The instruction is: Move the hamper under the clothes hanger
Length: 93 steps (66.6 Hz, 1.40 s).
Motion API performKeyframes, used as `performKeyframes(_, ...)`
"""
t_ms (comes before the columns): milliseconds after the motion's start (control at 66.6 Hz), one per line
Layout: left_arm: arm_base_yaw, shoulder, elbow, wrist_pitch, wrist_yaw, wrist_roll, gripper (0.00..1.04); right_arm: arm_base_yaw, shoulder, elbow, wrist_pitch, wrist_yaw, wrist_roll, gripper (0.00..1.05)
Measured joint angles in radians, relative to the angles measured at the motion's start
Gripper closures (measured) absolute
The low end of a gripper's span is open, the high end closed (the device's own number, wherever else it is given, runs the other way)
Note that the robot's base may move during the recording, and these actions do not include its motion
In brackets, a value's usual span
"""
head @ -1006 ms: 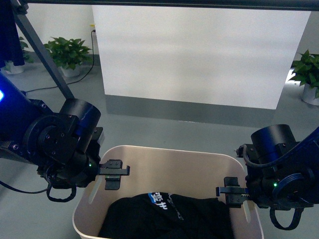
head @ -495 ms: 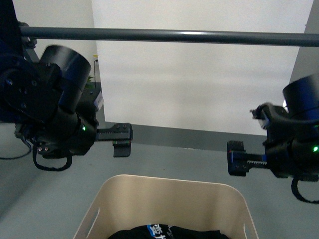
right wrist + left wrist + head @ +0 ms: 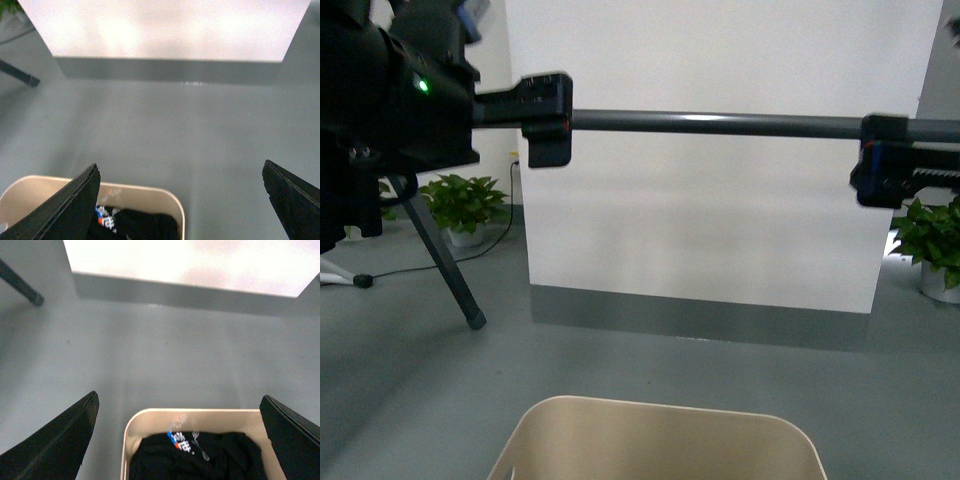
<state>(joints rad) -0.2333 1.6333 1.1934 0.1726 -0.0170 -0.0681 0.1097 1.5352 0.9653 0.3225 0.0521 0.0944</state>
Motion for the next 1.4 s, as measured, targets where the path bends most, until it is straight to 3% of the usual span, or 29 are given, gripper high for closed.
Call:
performKeyframes(75, -0.011, -0.087, -0.093, 0.158, -0.124, 0.025, 0.17, 0.000, -0.061, -0.023, 0.027, 0.006, -0.007, 0.08)
performKeyframes(135, -0.011, -0.163, -0.189, 0.280, -0.182, 0.038, 0.26, 0.000, -0.096, -0.069, 0.148, 0.039, -0.037, 0.16)
performKeyframes(270, 0.021, -0.292, -0.383, 0.425, -0.181, 0.049, 0.46, -0.011, -0.163, -0.231, 0.343, 0.040, -0.071, 0.35)
performKeyframes(645, 0.102, -0.476, -0.766, 0.554, -0.108, 0.054, 1.02, -0.050, -0.349, -0.570, 0.462, 0.008, -0.090, 0.92)
performKeyframes(735, 0.119, -0.521, -0.824, 0.568, -0.094, 0.055, 1.01, -0.082, -0.392, -0.624, 0.471, -0.046, -0.094, 1.04)
performKeyframes(1006, 0.161, -0.669, -0.982, 0.572, -0.050, 0.056, 1.01, -0.109, -0.545, -0.770, 0.464, -0.051, -0.094, 1.03)
performKeyframes(1111, 0.213, -0.716, -1.016, 0.560, 0.011, 0.059, 1.01, -0.109, -0.595, -0.804, 0.447, -0.050, -0.094, 1.03)
performKeyframes(1396, 0.231, -0.895, -1.107, 0.473, 0.017, 0.060, 1.01, -0.109, -0.778, -0.889, 0.346, -0.050, -0.094, 1.03)
